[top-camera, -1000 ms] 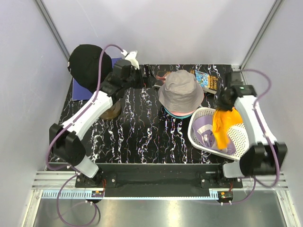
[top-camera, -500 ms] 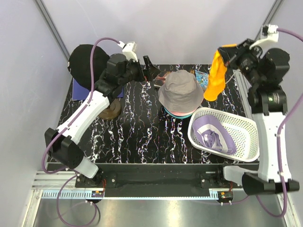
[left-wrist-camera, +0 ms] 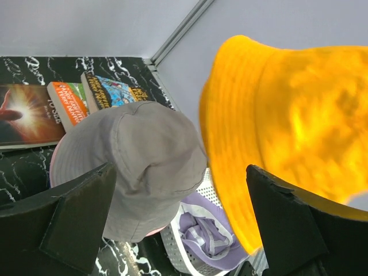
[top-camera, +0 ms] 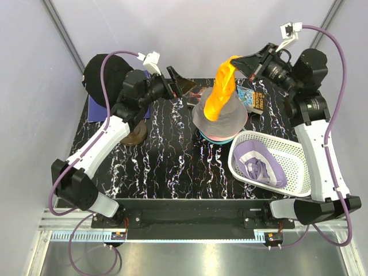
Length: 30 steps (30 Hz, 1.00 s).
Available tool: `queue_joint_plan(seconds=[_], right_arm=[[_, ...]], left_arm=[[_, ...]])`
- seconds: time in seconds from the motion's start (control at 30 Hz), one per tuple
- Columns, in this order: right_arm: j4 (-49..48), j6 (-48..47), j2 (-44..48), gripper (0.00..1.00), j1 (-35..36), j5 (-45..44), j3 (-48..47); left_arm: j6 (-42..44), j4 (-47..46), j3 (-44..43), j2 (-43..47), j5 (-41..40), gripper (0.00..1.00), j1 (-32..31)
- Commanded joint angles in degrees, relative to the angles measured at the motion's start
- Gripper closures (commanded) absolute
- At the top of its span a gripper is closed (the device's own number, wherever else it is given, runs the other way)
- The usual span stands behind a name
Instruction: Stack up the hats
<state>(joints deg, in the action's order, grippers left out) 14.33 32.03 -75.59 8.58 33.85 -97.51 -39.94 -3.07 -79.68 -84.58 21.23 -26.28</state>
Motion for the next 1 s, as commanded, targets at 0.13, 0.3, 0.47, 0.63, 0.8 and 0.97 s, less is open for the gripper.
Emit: queue_joint_plan(seconds=[0.13, 0.3, 0.47, 0.63, 0.8, 0.97], right_arm=[[-4.92, -1.53, 1.23, 1.0, 1.53, 1.93, 12.32], [-4.4, -1.71, 5.45, 1.0, -1.81, -0.97, 25.07], [0.6, -5.13, 9.58, 1.0, -3.13, -7.38, 26.5], [6.76, -8.91, 13.18, 1.0, -3.74, -14.41, 28.69], [6.07, -9.0, 12.58, 1.0, -4.01, -16.88, 32.47], [3.43, -8.48, 10.12, 1.0, -3.92, -17.85, 33.79]], left_arm=[[1.71, 1.22, -3.37, -0.67, -2.07, 0.01, 0.27], [3.29, 2.89, -4.08, -3.22, -2.16, 0.01, 0.09], [3.38, 2.98, -5.31, -5.86, 0.47, 0.01, -1.05], [0.66, 0.97, -6.28, -9.11, 6.09, 0.01, -3.59], [-3.47, -2.45, -5.58, -12.1, 12.6, 0.05, -5.53], [-5.67, -5.45, -5.48, -14.12, 14.36, 0.24, -7.9]])
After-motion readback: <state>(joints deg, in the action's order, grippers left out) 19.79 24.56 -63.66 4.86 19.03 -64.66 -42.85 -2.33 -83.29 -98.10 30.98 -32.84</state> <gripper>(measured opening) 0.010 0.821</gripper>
